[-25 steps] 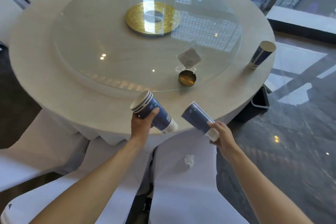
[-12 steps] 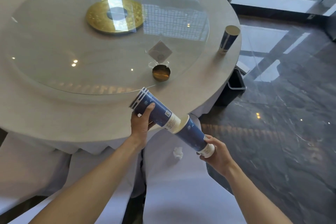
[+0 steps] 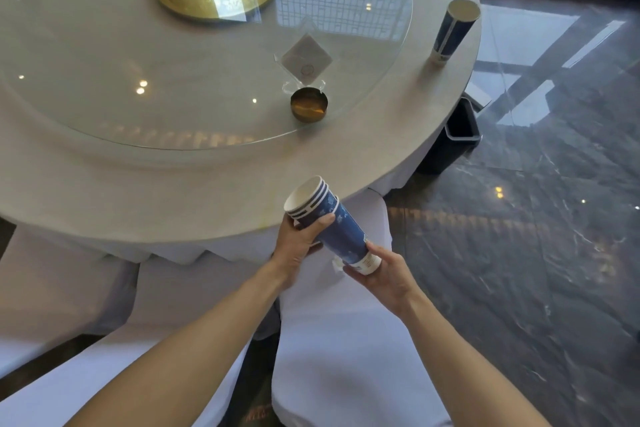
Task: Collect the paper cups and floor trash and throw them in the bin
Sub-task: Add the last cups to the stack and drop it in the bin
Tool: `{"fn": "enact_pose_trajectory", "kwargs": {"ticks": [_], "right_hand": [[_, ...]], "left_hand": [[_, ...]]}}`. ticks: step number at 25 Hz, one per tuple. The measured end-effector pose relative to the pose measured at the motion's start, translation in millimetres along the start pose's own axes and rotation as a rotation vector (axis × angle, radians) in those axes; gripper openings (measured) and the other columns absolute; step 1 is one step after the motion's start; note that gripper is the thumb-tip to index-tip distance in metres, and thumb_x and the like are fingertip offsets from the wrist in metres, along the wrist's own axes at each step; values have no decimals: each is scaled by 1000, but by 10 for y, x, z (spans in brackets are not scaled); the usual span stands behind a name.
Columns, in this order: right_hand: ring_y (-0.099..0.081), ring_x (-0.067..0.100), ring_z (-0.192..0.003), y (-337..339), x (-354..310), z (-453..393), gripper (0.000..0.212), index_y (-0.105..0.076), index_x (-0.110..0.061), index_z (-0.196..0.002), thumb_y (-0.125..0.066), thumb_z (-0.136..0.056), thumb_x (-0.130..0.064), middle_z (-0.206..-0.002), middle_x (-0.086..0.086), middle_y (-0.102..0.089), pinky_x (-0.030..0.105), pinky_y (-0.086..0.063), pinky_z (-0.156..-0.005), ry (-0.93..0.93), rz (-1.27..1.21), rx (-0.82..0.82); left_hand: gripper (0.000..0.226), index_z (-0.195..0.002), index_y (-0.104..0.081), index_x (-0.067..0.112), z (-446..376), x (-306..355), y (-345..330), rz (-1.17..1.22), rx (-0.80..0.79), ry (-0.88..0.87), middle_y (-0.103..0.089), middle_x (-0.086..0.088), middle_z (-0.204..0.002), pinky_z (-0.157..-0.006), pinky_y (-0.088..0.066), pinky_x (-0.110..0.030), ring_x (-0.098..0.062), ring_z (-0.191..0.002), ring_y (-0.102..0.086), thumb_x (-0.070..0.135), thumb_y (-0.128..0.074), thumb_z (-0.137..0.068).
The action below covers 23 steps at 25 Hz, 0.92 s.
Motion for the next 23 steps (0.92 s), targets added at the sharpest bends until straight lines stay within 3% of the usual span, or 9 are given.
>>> {"fn": "enact_pose_trajectory", "kwargs": {"ticks": [3, 6, 9, 11, 13, 17, 21, 23], "right_hand": [[-62, 34, -117, 21, 148, -102, 29, -77, -7, -115, -66, -92, -21, -119, 18, -72, 58, -41, -115, -54, 46, -26], [-62, 38, -122, 124, 321, -286, 49, -63, -2, -131, -68, -89, -27, -132, 23, -65, 60, -41, -115, -112, 122, -30], [-56, 36, -133, 259, 458, -577, 50, -58, -23, -138, -65, -92, -40, -145, 10, -58, 59, -41, -114, -134, 224, 101], [-41, 30, -145, 395, 511, -844, 62, -44, -34, -151, -64, -93, -45, -159, 3, -41, 51, -38, -116, -79, 514, 211], [-29, 30, -152, 551, 514, -1151, 72, -35, -35, -157, -65, -92, -45, -166, 6, -29, 48, -33, -116, 16, 931, 290], [-3, 42, -157, 921, 698, -1899, 84, -17, -41, -160, -67, -93, -44, -172, 11, 2, 61, -22, -121, 36, 1692, 281], [7, 48, -155, 1173, 1119, -2503, 91, -10, -43, -159, -69, -93, -25, -170, 13, 17, 69, -19, -118, 25, 1916, 188], [-1, 49, -155, 1289, 1372, -2662, 91, -10, -44, -160, -65, -93, -16, -170, 12, 17, 66, -26, -116, -57, 1934, 165]], "left_hand": [[89, -138, -60, 20, -19, -102, 22, -47, 64, -35, -76, -2, -126, -93, -63, -42, -23, -119, -71, 38, -100, -60], [92, -137, -59, 21, -55, -308, 97, -127, 137, -49, -75, 0, -126, -92, -61, -33, -18, -119, -70, 39, -102, -58], [96, -135, -58, 20, -119, -594, 214, -197, 226, -45, -73, 2, -127, -92, -59, -29, -14, -117, -69, 36, -102, -52], [92, -130, -58, 19, -171, -808, 313, -253, 266, -32, -73, 4, -123, -87, -57, -21, -11, -113, -70, 32, -102, -50], [83, -125, -55, 22, -216, -985, 412, -316, 278, -5, -71, 8, -119, -78, -53, -11, -7, -106, -68, 19, -102, -57], [83, -129, -52, 22, -448, -1394, 642, -399, 288, 26, -67, 8, -120, -81, -49, -12, -10, -109, -65, 7, -99, -63], [87, -129, -52, 24, -654, -1693, 808, -446, 303, 14, -67, 10, -119, -81, -48, -3, -1, -108, -65, 9, -101, -59], [87, -128, -53, 23, -714, -1793, 844, -454, 310, 7, -68, 13, -117, -80, -47, -1, 12, -103, -63, 11, -103, -57]]}}
Point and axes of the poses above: each hand's wrist, its own z-axis away from the middle knuckle, its own y-axis out of the back of the hand, x = y × z, the point moved 2 cm from there along -z, towards the middle knuckle
